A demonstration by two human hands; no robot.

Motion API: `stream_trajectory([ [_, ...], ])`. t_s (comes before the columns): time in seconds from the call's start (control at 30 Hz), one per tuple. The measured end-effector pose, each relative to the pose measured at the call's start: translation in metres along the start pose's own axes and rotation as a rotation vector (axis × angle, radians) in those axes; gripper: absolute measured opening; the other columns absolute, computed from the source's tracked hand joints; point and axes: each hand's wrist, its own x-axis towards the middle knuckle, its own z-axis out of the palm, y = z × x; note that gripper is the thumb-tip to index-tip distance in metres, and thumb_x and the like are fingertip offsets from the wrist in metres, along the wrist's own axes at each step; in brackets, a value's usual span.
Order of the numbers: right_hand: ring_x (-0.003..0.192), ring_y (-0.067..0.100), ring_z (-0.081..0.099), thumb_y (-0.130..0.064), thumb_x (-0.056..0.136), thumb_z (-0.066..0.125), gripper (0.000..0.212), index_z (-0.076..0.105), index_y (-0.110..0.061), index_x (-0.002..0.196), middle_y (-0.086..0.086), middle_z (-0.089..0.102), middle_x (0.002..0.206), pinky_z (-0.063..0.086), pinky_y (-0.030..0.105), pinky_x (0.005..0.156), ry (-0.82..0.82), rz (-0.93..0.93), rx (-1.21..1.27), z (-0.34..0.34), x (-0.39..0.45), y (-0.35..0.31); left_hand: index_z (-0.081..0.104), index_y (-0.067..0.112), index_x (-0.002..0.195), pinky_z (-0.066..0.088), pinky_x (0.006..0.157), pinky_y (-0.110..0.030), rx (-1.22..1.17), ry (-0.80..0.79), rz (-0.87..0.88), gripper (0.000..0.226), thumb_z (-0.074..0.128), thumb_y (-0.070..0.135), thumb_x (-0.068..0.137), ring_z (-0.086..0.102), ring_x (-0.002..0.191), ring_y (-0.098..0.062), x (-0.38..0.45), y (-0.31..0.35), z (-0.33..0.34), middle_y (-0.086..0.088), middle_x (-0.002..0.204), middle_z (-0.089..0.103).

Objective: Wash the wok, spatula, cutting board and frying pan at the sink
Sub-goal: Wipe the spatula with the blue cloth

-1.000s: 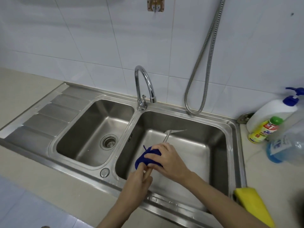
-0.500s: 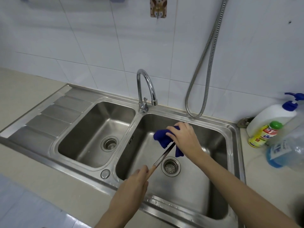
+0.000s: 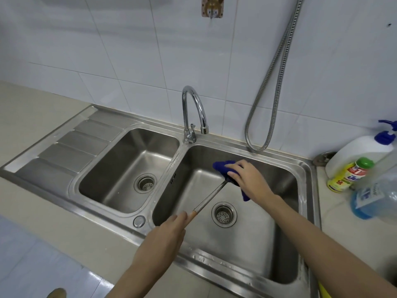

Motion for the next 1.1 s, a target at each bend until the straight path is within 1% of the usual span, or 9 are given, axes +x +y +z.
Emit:
stream_trajectory([
  [0.17, 0.097, 0.023, 0.059, -0.038, 0.093, 0.039, 0.038, 0.065, -0.020, 0.113, 0.005, 0.064, 0.108, 0.051, 0.037, 0.080, 0.122, -0.203, -0.156, 0.013, 0.000, -0.024, 0.028, 0.034, 0.102, 0.048, 0.071, -0.047, 0.025, 0.002, 0.003, 0.021, 0.041, 0.019, 0.096, 0.057, 0.077, -0.029, 0.009, 0.013, 0.002, 0.004, 0.092, 0.048],
  [0.27, 0.095, 0.023, 0.057, -0.033, 0.098, 0.043, 0.030, 0.062, -0.018, 0.115, 0.006, 0.062, 0.105, 0.046, 0.034, 0.081, 0.148, 0.065, -0.059, 0.016, 0.011, -0.022, 0.033, 0.035, 0.109, 0.048, 0.073, -0.044, 0.029, -0.014, 0.026, 0.018, 0.040, 0.024, 0.097, 0.058, 0.079, -0.025, 0.005, 0.014, -0.001, 0.007, 0.092, 0.047],
  [0.4, 0.092, 0.026, 0.058, -0.037, 0.101, 0.033, 0.032, 0.056, -0.018, 0.112, 0.008, 0.062, 0.101, 0.039, 0.031, 0.070, 0.040, 0.426, 0.202, 0.018, 0.019, -0.005, 0.037, 0.035, 0.109, 0.048, 0.077, -0.038, 0.002, -0.061, 0.015, 0.017, 0.042, 0.025, 0.096, 0.056, 0.083, -0.016, -0.005, 0.009, -0.005, 0.010, 0.092, 0.048],
  [0.5, 0.091, 0.024, 0.056, -0.038, 0.100, 0.036, 0.032, 0.059, -0.019, 0.110, 0.006, 0.060, 0.099, 0.039, 0.031, 0.072, 0.092, 0.326, 0.122, 0.023, 0.009, -0.016, 0.042, 0.027, 0.101, 0.048, 0.071, -0.033, -0.100, -0.079, 0.010, 0.010, 0.048, 0.023, 0.094, 0.052, 0.071, -0.013, 0.004, 0.013, -0.004, 0.007, 0.082, 0.052],
  [0.57, 0.087, 0.020, 0.055, -0.041, 0.097, 0.037, 0.035, 0.064, -0.020, 0.105, 0.002, 0.060, 0.095, 0.040, 0.030, 0.074, 0.176, 0.120, -0.030, 0.030, -0.004, -0.040, 0.044, 0.024, 0.094, 0.043, 0.055, -0.023, -0.249, -0.119, -0.081, 0.008, 0.051, 0.022, 0.093, 0.046, 0.056, -0.009, 0.016, 0.020, -0.005, 0.004, 0.071, 0.052],
  [0.63, 0.086, 0.017, 0.055, -0.046, 0.096, 0.032, 0.043, 0.066, -0.022, 0.101, -0.001, 0.062, 0.094, 0.043, 0.030, 0.077, 0.216, -0.012, 0.033, 0.034, -0.020, -0.063, 0.047, 0.020, 0.090, 0.035, 0.041, -0.021, -0.576, -0.200, -0.264, 0.006, 0.052, 0.020, 0.094, 0.041, 0.046, -0.010, 0.024, 0.026, -0.004, -0.002, 0.069, 0.051],
  [0.8, 0.094, 0.011, 0.050, -0.051, 0.099, 0.022, 0.047, 0.061, -0.027, 0.109, -0.005, 0.058, 0.101, 0.040, 0.024, 0.082, 0.108, -0.170, 0.216, 0.047, -0.056, -0.082, 0.046, 0.005, 0.096, 0.026, 0.031, -0.015, -1.170, -0.276, -0.589, 0.012, 0.049, 0.017, 0.097, 0.032, 0.032, -0.009, 0.028, 0.035, 0.010, -0.006, 0.062, 0.048],
  [0.97, 0.095, 0.016, 0.053, -0.038, 0.097, 0.040, 0.032, 0.064, -0.022, 0.110, 0.001, 0.059, 0.104, 0.048, 0.027, 0.082, 0.118, -0.123, 0.155, 0.053, -0.067, -0.057, 0.052, -0.001, 0.105, 0.029, 0.026, -0.015, -1.507, -0.455, -0.722, 0.025, 0.057, 0.015, 0.086, 0.034, 0.029, -0.009, 0.026, 0.038, 0.014, -0.008, 0.057, 0.047],
  [1.1, 0.093, 0.018, 0.052, -0.026, 0.096, 0.050, 0.024, 0.065, -0.016, 0.112, 0.006, 0.057, 0.102, 0.050, 0.034, 0.083, 0.255, 0.161, 0.124, 0.035, -0.064, -0.012, 0.052, -0.002, 0.108, 0.027, 0.028, -0.012, -1.521, -0.528, -0.676, 0.025, 0.056, 0.011, 0.087, 0.031, 0.028, -0.009, 0.025, 0.042, 0.009, -0.007, 0.055, 0.044],
])
